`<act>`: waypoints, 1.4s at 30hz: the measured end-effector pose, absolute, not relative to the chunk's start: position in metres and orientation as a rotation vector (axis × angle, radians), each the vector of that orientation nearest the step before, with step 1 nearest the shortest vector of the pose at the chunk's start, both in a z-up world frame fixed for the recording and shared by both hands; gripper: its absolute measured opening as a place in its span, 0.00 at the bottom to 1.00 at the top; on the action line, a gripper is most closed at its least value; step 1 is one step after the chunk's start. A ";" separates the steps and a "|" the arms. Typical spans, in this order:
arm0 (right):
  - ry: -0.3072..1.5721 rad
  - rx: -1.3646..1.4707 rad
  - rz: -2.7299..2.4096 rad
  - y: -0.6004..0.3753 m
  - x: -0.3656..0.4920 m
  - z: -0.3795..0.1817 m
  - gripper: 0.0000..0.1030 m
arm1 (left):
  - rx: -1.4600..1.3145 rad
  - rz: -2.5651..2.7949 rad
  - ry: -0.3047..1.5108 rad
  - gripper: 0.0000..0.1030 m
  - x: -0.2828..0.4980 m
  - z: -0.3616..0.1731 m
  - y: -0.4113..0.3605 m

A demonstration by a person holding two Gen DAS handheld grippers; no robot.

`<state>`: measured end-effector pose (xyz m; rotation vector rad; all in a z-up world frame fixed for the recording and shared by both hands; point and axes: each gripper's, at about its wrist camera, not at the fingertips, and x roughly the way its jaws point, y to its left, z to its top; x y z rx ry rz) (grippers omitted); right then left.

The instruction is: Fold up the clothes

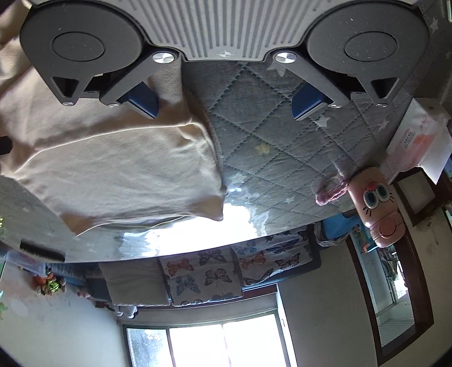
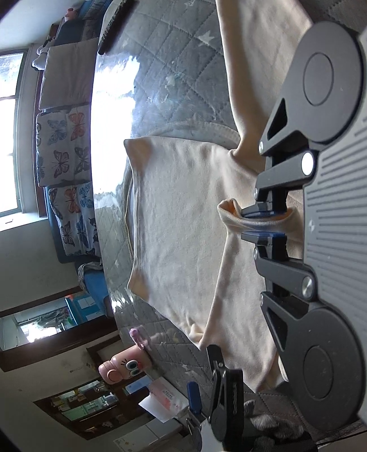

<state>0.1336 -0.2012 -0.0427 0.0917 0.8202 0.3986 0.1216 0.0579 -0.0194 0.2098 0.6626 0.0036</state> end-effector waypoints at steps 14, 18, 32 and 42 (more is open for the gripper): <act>0.836 0.096 0.426 -0.199 0.135 -0.048 0.47 | 0.151 0.049 0.628 0.96 0.113 -0.007 0.078; 0.837 0.092 0.434 -0.197 0.135 -0.048 0.53 | 0.174 -0.054 0.622 0.98 0.111 -0.005 0.061; 0.832 0.082 0.468 -0.195 0.135 -0.051 0.64 | 0.274 0.039 0.636 0.90 0.125 -0.025 0.055; 0.824 0.091 0.473 -0.197 0.133 -0.051 0.65 | 0.249 0.118 0.645 0.88 0.123 -0.026 0.072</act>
